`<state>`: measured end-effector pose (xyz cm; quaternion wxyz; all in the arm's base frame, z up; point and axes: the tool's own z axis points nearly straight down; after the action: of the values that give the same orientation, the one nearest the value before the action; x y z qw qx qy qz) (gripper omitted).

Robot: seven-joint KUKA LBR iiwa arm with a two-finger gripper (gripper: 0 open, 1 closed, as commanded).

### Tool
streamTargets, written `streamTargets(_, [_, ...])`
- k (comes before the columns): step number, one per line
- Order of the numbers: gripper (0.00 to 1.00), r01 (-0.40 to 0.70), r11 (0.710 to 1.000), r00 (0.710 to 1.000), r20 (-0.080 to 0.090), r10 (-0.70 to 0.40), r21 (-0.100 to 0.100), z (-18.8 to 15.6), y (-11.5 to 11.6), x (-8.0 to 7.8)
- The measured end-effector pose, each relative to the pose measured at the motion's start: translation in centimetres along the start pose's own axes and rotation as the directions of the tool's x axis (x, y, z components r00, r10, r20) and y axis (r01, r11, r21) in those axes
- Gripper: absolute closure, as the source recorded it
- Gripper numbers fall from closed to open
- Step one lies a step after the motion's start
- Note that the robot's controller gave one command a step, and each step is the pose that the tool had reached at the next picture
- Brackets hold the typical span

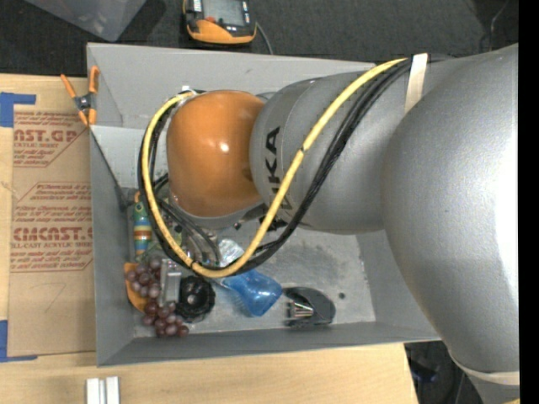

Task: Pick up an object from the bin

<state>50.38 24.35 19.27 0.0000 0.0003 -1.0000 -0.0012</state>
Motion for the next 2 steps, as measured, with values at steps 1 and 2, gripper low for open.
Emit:
streamTargets(1, [0.00, 0.213, 0.977, 0.977, 0.003, -0.213, 0.000, 5.4, 0.4, 1.6])
streamTargets(2, [0.00, 0.280, 0.960, 0.960, 0.000, -0.280, 0.000, 6.4, -2.4, 2.5])
